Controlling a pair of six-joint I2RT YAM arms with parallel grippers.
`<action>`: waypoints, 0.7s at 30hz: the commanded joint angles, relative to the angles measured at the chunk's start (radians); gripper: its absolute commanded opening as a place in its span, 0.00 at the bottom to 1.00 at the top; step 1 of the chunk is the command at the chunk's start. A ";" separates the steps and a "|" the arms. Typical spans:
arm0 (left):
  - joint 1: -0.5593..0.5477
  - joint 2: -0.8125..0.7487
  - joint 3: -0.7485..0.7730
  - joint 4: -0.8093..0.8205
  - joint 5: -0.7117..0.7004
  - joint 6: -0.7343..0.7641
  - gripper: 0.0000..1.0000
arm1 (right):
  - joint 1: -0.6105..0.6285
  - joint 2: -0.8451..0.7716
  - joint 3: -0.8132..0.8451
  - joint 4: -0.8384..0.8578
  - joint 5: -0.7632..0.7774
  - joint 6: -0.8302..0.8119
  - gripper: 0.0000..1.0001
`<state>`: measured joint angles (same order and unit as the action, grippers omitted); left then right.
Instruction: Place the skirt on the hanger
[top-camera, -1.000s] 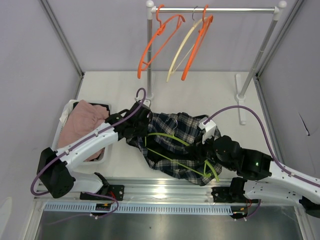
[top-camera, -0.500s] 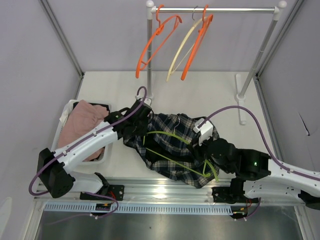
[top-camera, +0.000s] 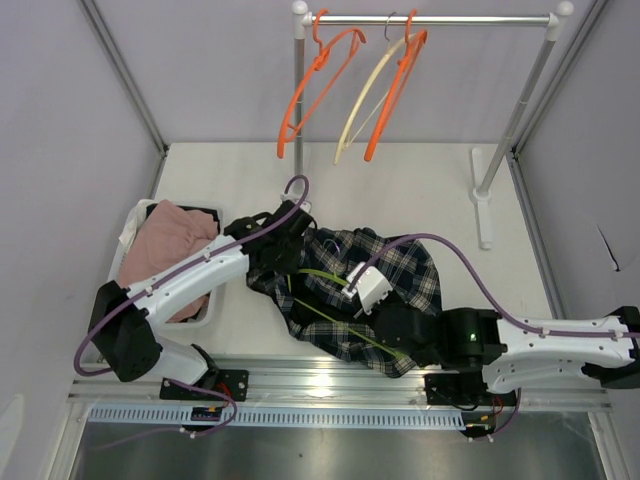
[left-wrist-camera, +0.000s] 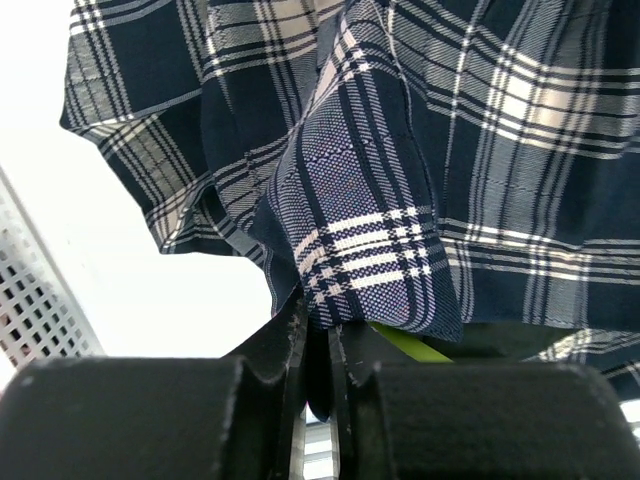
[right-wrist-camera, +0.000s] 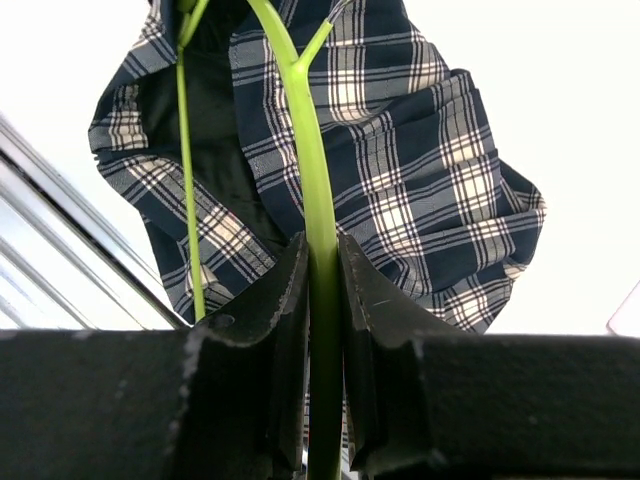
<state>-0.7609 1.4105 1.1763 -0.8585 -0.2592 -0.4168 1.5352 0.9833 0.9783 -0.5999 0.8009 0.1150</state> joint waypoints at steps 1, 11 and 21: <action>-0.017 -0.027 0.060 0.047 0.109 -0.004 0.14 | -0.027 -0.069 0.020 0.092 0.009 -0.024 0.00; -0.018 -0.064 -0.030 0.148 0.206 -0.054 0.14 | -0.294 -0.132 -0.030 0.178 -0.548 0.118 0.00; -0.018 -0.104 -0.066 0.174 0.210 -0.071 0.12 | -0.365 -0.034 -0.032 0.222 -0.766 0.245 0.17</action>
<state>-0.7540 1.3735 1.0897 -0.7990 -0.2005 -0.4217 1.1782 0.9108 0.9463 -0.5465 0.2142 0.2783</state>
